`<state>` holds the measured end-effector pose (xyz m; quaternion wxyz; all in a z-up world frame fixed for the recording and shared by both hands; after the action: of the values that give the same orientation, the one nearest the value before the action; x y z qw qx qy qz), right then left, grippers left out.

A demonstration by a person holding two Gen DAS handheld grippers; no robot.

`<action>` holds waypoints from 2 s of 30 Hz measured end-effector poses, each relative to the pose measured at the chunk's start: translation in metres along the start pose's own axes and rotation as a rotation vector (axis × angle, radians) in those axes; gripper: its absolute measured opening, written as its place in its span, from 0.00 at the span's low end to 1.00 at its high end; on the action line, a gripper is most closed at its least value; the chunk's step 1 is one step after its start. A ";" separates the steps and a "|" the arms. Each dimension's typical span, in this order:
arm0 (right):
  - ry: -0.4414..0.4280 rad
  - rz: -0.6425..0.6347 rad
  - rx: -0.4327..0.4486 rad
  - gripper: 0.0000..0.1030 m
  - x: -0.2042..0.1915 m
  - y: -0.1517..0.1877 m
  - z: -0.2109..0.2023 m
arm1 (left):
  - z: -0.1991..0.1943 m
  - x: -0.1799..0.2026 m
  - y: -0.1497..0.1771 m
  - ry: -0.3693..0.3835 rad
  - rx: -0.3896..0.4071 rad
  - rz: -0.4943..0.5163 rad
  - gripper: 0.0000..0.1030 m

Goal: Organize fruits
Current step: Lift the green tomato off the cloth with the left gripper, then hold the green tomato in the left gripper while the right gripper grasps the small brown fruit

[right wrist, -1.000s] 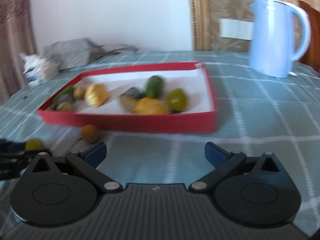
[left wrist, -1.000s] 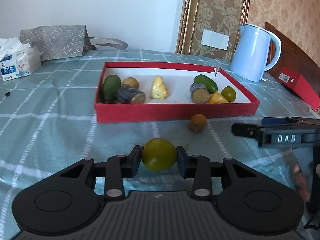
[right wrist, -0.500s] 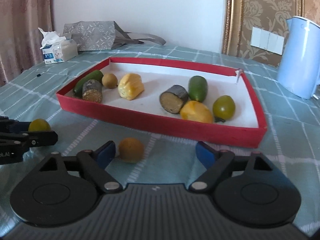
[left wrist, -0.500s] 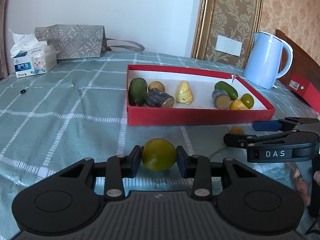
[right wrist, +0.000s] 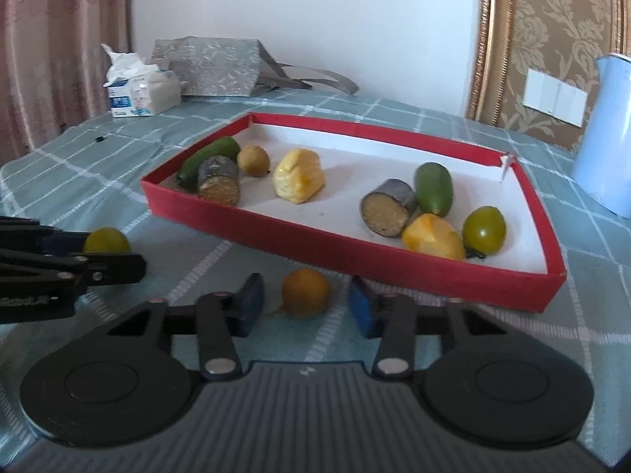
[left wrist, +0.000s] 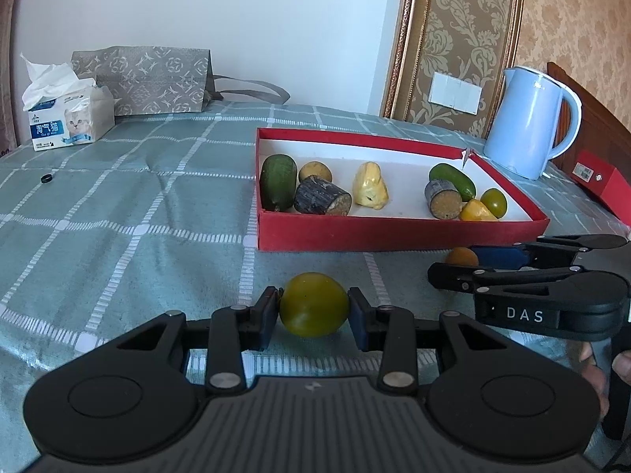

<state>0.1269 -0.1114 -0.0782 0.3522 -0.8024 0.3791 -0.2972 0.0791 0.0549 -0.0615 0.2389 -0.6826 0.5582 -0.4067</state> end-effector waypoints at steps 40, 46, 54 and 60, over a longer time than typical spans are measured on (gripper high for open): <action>0.094 0.034 -0.019 0.23 -0.009 -0.001 -0.004 | 0.001 0.001 0.001 0.006 0.003 0.007 0.36; 0.171 0.067 -0.006 0.23 0.022 0.009 -0.020 | 0.001 0.006 0.001 0.007 -0.002 0.020 0.36; 0.193 0.178 0.001 0.23 0.063 0.022 -0.023 | 0.010 0.030 0.002 0.016 -0.025 0.060 0.36; 0.177 0.191 0.044 0.23 0.065 0.021 -0.031 | 0.017 0.047 -0.002 0.010 -0.035 0.081 0.36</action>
<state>0.1305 -0.1845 -0.0632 0.3616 -0.7256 0.4765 -0.3401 0.0966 0.0087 -0.0556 0.2404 -0.6616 0.5935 -0.3902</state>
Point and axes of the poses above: each gripper's, at about its wrist camera, not at the fingertips, and z roughly the way its jaws point, x to its right, y to its underside, the point moved 5 cm from there along z, roughly the way its jaws point, and after that the axes turned 12 degrees about -z, right-handed, at the moved point
